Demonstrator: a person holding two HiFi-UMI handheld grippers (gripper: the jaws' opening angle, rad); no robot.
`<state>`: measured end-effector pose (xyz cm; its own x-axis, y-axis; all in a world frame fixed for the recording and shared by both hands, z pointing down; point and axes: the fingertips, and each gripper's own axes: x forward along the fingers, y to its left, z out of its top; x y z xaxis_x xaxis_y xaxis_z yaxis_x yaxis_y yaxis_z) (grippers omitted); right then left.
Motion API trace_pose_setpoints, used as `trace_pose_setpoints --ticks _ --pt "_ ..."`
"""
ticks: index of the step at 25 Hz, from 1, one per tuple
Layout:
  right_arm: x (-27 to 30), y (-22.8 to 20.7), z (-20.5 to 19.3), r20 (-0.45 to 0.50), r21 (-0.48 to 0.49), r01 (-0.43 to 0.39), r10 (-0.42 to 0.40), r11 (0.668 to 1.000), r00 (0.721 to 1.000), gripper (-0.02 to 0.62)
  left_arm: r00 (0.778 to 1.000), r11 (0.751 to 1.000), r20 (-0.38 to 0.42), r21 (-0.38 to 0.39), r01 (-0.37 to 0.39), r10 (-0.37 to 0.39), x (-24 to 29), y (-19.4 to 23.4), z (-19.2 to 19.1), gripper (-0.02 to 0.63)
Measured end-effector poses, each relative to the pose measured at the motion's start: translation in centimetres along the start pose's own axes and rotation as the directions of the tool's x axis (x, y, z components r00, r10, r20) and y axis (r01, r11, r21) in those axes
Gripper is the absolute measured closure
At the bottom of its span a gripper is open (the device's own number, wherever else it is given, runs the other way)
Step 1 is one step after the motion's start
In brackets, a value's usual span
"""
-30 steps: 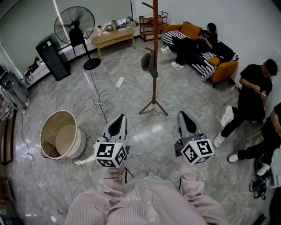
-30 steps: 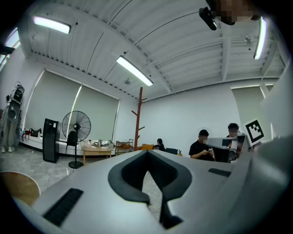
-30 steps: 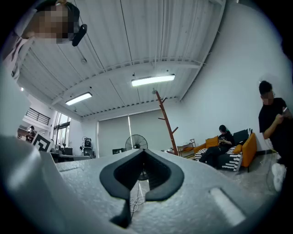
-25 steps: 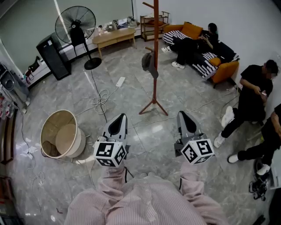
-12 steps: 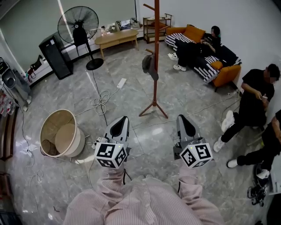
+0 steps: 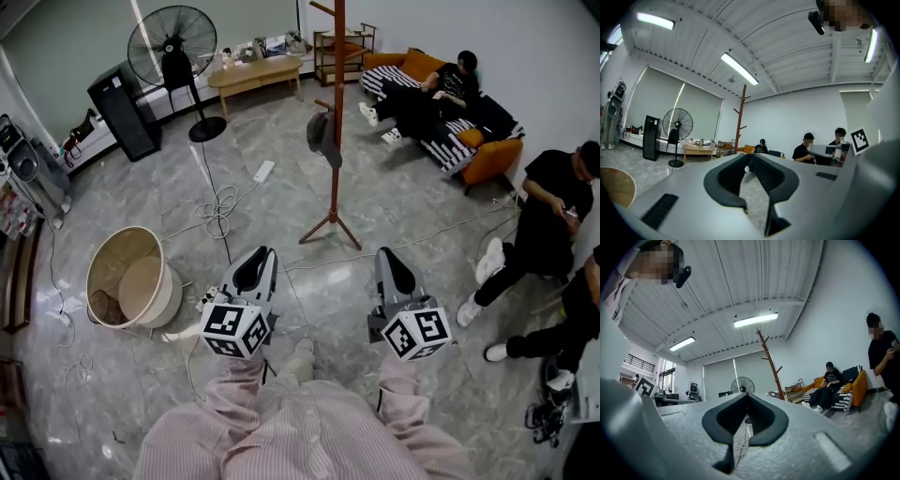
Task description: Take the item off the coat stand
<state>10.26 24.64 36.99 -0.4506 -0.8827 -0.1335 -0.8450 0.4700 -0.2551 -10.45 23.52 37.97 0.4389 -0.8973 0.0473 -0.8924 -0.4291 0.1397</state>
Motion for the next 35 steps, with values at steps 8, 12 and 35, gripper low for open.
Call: trace_pose_setpoints --ticks 8,12,35 --pt "2.2 -2.5 -0.7 -0.003 0.006 0.018 -0.018 1.000 1.000 0.591 1.000 1.000 -0.013 -0.022 0.023 -0.023 3.4 0.9 -0.8 0.492" --pt "5.0 -3.8 -0.9 -0.010 0.000 0.014 -0.014 1.000 1.000 0.591 1.000 0.999 -0.013 -0.031 0.023 -0.023 6.3 2.4 -0.8 0.477" --pt "24.6 -11.0 -2.2 -0.005 -0.043 0.022 -0.022 0.999 1.000 0.591 0.998 0.997 -0.018 -0.057 0.058 -0.059 25.0 14.1 0.6 0.456"
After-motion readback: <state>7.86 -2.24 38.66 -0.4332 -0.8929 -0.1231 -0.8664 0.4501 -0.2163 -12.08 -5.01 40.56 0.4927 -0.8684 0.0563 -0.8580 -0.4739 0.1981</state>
